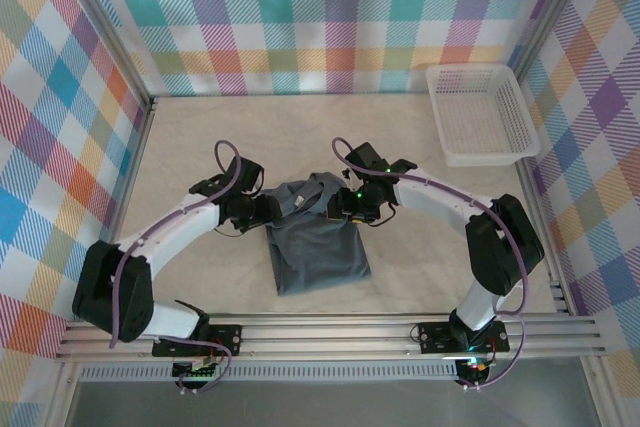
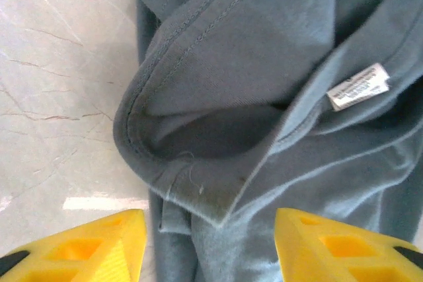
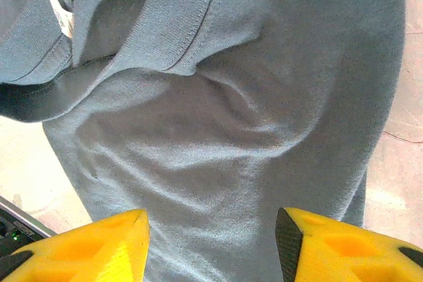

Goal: Fold the inside-out t-shirt

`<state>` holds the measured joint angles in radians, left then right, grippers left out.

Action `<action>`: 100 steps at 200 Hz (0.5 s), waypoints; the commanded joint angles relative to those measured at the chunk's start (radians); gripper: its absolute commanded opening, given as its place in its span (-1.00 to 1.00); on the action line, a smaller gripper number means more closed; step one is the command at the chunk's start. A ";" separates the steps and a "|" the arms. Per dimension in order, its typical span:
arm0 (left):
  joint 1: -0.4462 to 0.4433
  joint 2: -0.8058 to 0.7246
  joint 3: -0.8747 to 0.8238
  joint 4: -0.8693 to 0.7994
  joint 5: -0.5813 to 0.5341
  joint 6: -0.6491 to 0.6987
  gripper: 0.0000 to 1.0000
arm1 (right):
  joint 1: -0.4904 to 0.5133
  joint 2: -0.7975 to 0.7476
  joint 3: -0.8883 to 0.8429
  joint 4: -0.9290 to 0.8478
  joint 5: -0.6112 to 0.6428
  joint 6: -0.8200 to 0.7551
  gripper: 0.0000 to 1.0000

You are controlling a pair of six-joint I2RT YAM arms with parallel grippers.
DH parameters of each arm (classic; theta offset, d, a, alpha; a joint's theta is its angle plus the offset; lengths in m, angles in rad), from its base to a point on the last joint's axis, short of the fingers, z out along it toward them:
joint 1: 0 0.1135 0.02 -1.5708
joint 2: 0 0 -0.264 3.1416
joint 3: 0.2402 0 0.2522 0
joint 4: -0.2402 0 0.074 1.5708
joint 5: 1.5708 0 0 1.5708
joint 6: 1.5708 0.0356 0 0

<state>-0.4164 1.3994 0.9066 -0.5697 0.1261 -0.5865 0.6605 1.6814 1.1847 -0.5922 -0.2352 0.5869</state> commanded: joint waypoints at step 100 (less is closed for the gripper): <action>0.102 0.187 0.264 0.003 -0.017 -0.004 -1.00 | -0.001 -0.010 0.033 -0.043 0.025 -0.001 0.08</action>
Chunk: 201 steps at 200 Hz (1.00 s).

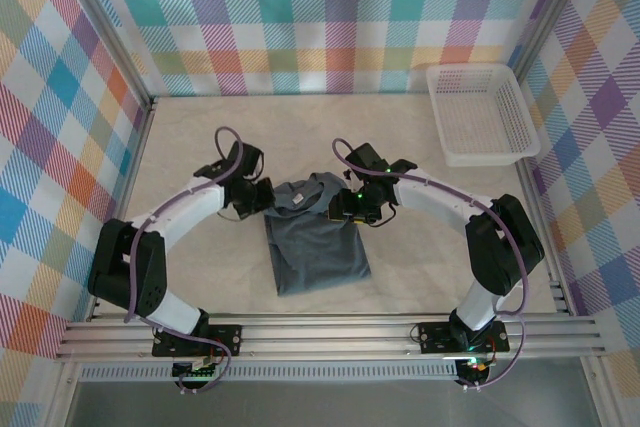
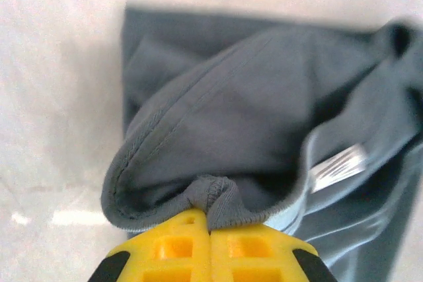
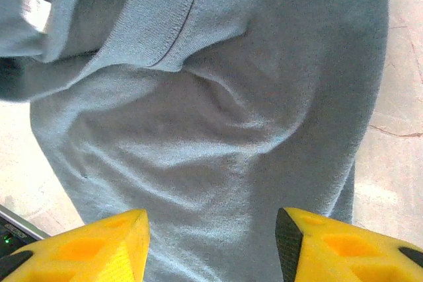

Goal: Fold the inside-out t-shirt

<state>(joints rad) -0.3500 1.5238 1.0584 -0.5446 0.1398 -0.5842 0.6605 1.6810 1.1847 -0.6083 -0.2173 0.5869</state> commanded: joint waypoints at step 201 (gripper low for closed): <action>0.184 0.120 -0.117 0.356 0.240 -0.111 0.25 | -0.001 0.011 0.058 -0.039 -0.027 -0.002 0.14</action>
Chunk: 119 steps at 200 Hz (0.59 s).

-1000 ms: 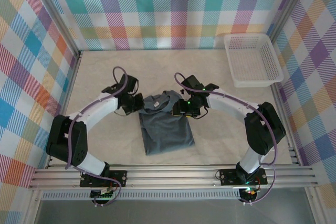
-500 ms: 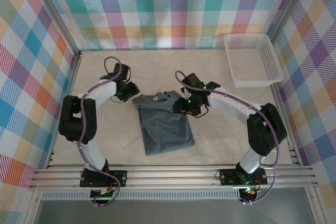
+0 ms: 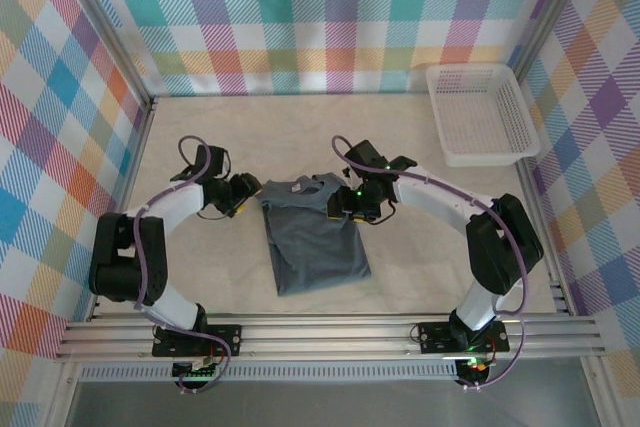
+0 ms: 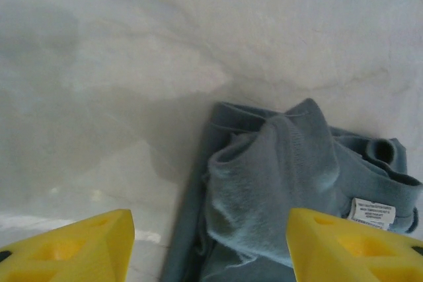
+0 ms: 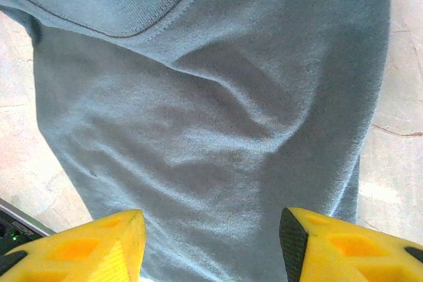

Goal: Fold the inside-out t-shirt

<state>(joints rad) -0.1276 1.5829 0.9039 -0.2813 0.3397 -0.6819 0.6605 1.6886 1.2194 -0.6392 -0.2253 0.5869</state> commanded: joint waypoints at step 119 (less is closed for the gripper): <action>-0.129 0.250 0.140 0.087 -0.050 0.215 -0.02 | -0.096 -0.050 -0.015 0.003 0.025 0.038 0.18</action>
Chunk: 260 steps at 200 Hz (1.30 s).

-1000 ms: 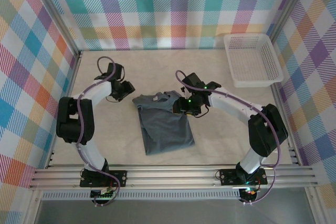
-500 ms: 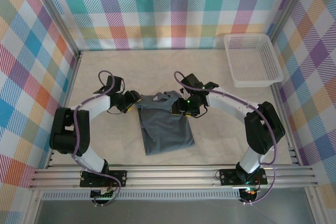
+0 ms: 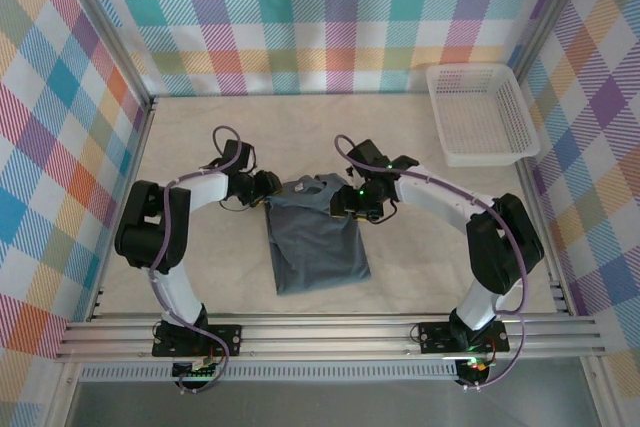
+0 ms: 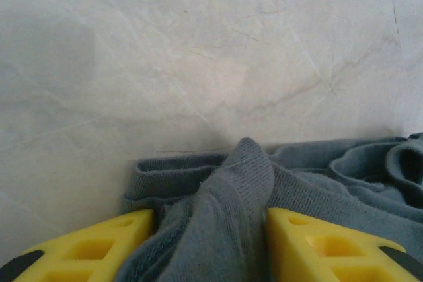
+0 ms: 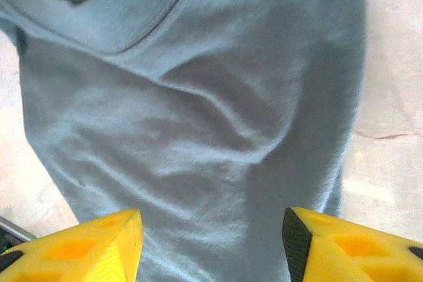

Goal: Fold the inside-out t-shirt

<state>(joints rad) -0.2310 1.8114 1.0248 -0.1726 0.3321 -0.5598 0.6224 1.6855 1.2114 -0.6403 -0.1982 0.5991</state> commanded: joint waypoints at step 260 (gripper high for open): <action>-0.062 0.115 0.077 -0.004 0.029 0.169 -1.00 | -0.150 -0.043 -0.023 0.075 -0.021 0.036 0.47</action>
<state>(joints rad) -0.2779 1.8938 1.1183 -0.1833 0.2890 -0.3859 0.5091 1.6279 1.1694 -0.6060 -0.2119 0.6415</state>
